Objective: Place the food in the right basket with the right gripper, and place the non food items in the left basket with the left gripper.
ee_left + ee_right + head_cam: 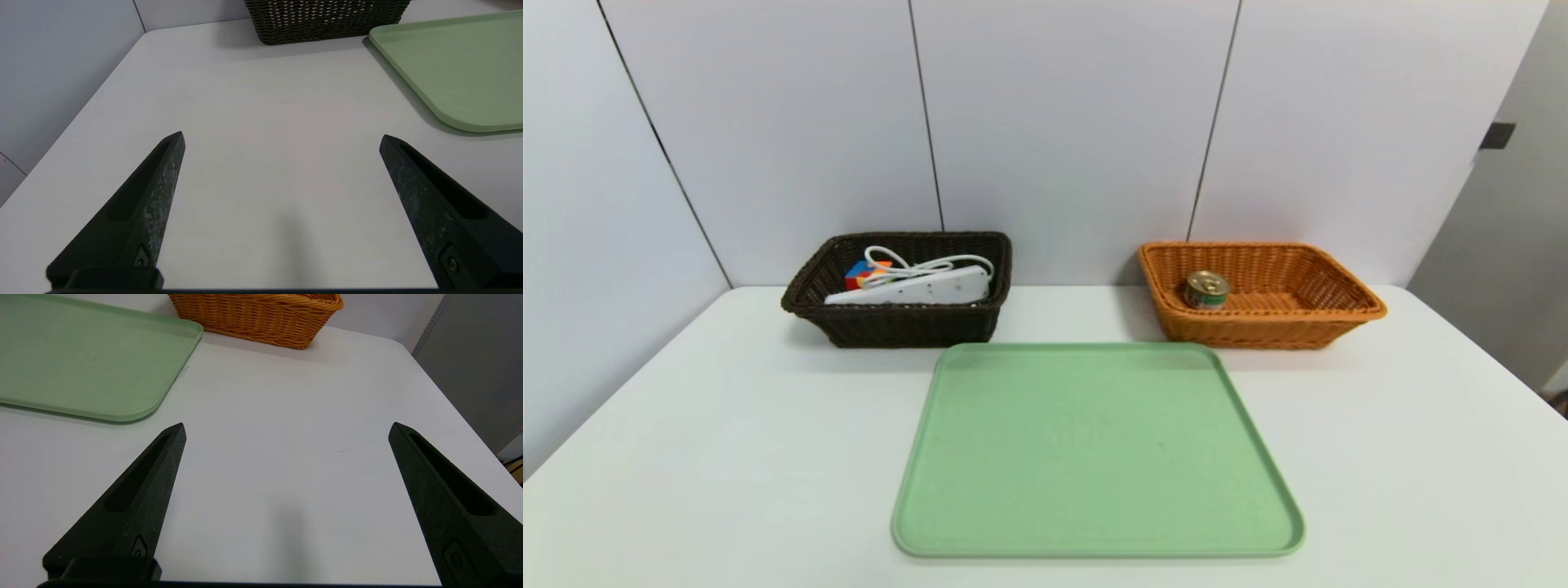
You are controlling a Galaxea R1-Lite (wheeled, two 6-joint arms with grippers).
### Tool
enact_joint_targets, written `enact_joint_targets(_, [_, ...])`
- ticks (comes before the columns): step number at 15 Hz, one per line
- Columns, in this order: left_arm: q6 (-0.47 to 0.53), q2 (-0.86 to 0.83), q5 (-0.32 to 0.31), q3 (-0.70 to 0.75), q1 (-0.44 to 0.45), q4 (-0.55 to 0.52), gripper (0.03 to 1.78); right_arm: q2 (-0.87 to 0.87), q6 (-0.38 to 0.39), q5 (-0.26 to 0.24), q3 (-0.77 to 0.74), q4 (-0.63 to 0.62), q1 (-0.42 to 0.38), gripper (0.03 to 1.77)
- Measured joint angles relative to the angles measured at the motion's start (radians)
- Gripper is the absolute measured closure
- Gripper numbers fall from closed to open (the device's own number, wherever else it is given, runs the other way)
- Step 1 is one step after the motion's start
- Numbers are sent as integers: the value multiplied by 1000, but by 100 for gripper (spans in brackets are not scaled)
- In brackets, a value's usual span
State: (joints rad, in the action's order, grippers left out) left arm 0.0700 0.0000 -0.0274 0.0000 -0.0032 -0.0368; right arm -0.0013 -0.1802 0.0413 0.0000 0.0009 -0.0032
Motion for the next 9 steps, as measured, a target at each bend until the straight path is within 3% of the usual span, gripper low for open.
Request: enact_joint_targets(9, [-6,0,3,0,0,-3,12,0,47,-1,0,4,0,9])
